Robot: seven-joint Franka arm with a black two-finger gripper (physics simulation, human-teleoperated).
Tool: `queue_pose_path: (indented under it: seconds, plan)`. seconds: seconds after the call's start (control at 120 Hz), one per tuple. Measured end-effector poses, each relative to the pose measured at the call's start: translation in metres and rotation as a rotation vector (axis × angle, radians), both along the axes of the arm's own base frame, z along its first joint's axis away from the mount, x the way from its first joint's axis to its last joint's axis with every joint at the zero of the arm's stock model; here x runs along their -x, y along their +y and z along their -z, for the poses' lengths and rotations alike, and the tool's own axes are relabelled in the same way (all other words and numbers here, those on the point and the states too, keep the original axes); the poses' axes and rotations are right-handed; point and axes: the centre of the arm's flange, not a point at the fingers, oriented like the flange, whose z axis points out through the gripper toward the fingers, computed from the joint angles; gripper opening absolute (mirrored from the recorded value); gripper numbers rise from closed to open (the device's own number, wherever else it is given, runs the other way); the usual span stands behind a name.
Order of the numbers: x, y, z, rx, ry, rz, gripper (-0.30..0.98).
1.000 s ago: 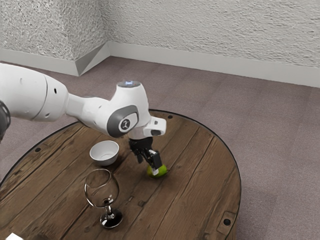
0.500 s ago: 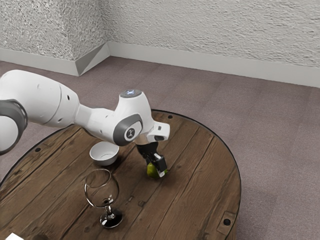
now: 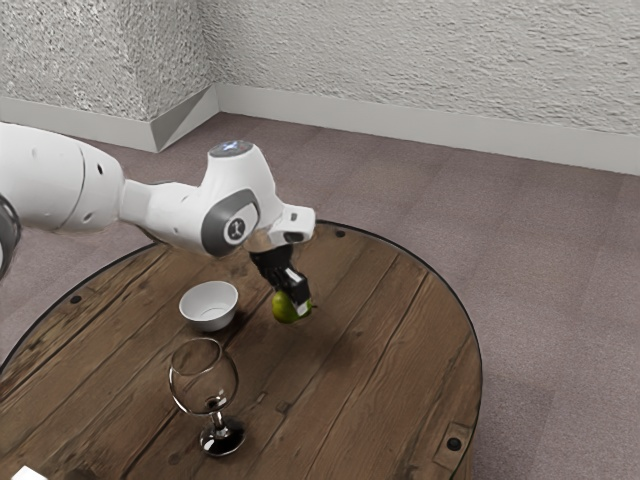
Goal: Place the pear in the bowl.
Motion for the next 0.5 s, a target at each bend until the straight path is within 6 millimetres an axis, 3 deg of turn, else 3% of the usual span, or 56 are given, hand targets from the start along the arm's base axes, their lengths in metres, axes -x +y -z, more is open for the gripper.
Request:
queue_pose_path:
  seconds: [0.208, 0.317, 0.383, 0.5]
  plan:
    - [0.007, 0.109, -0.034, -0.029, 0.035, -0.160, 0.30]
    - [0.022, 0.168, -0.038, -0.046, 0.075, -0.245, 0.30]
    - [0.029, 0.182, -0.037, -0.049, 0.095, -0.262, 0.30]
    - [0.029, 0.186, -0.033, -0.045, 0.114, -0.259, 0.30]
